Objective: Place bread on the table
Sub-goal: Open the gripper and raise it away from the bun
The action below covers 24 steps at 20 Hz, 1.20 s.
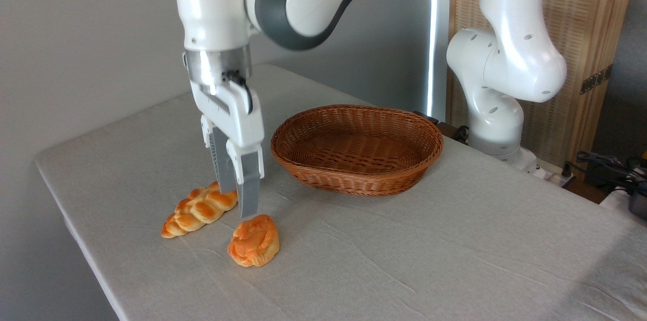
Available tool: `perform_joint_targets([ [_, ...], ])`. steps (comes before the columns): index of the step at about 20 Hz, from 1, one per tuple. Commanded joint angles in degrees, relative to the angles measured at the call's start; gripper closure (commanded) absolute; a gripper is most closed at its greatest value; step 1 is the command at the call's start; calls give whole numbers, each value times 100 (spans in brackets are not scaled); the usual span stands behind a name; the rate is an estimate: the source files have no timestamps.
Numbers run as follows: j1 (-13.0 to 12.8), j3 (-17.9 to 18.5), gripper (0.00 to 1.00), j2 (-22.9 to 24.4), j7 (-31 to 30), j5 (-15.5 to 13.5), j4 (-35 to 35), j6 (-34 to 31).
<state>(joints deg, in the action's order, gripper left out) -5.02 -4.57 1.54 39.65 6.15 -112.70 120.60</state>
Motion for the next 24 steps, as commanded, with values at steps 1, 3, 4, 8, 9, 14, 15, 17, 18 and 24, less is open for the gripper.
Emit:
perform_joint_targets([
  [1,115,61,0,242,-89,-262,868,-1402],
  [3,116,70,0,215,-107,-570,1389,-2142],
  [4,124,70,0,224,-124,-632,1512,-2337],
  [8,116,70,0,128,-221,-633,1943,-2866],
  [9,124,79,0,49,-230,-633,2101,-2901],
  [14,124,254,0,-4,-151,-650,2208,-3016],
  [15,124,333,0,-4,-133,-668,2208,-2998],
  [17,107,386,0,-4,-133,-676,2208,-2998],
  [18,72,412,0,4,-133,-668,2208,-2998],
  [24,-104,729,0,13,-133,-703,2217,-2972],
])
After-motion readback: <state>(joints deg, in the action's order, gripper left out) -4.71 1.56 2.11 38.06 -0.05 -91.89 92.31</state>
